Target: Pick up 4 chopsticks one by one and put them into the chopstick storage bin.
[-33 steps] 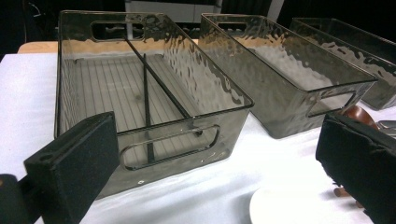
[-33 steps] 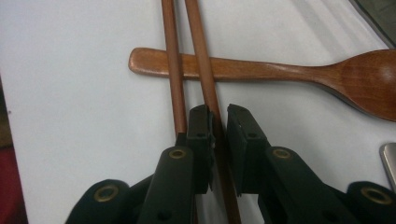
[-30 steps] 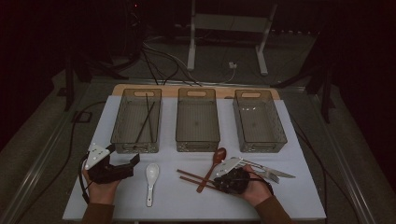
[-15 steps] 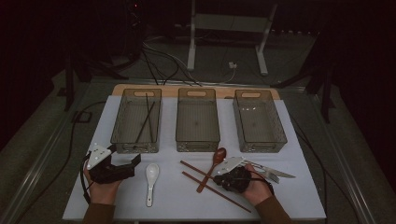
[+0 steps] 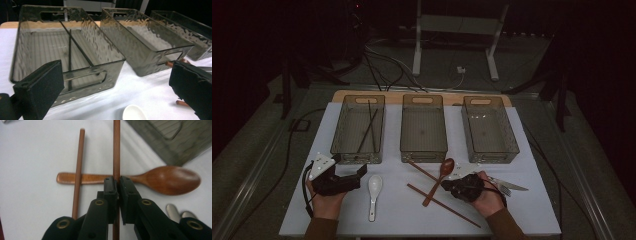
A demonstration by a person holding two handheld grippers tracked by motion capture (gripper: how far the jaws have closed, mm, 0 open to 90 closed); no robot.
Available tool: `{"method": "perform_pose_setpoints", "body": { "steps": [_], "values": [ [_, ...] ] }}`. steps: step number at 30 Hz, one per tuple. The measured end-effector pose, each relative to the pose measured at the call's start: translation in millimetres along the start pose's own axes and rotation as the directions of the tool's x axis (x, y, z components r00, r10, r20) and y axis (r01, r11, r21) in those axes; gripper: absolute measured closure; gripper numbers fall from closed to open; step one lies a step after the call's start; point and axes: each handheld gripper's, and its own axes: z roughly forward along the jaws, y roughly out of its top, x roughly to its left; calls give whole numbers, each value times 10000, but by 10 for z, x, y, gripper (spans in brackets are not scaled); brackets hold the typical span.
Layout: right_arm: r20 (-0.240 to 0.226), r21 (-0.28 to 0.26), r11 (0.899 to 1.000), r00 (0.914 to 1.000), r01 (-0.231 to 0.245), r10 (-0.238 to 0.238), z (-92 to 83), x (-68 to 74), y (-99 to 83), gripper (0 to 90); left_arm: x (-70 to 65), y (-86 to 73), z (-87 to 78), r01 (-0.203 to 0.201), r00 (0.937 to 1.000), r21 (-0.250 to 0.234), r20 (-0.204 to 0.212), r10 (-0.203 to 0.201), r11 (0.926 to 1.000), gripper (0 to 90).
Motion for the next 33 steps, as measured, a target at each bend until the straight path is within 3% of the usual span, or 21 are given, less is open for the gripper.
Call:
{"method": "perform_pose_setpoints", "body": {
  "steps": [7, 16, 25, 28, 33],
  "values": [
    [115, -612, 9975, 9993, -355, 363, -57, -6, 134, 846, -123, 87, 95, 23, 9991, 80, 418, -26, 10000, 8],
    [39, -1289, 9892, 9975, -695, 706, -50, 45, 324, 845, -364, 208, 280, 259, 9925, 67, 1191, -265, 9996, 15],
    [-81, -1884, 9776, 9955, -940, 941, -21, 114, 508, 846, -644, 272, 481, 206, 9811, 265, 1919, -253, 9994, 149],
    [-155, -2198, 9698, 9944, -1057, 1049, -19, 146, 568, 846, -699, 267, 543, 362, 9710, 365, 2350, -438, 9987, 221],
    [-202, -2587, 9580, 9923, -1236, 1226, -17, 195, 658, 846, -761, 252, 618, 808, 9450, 434, 3144, -903, 9958, 445]
  ]
}}
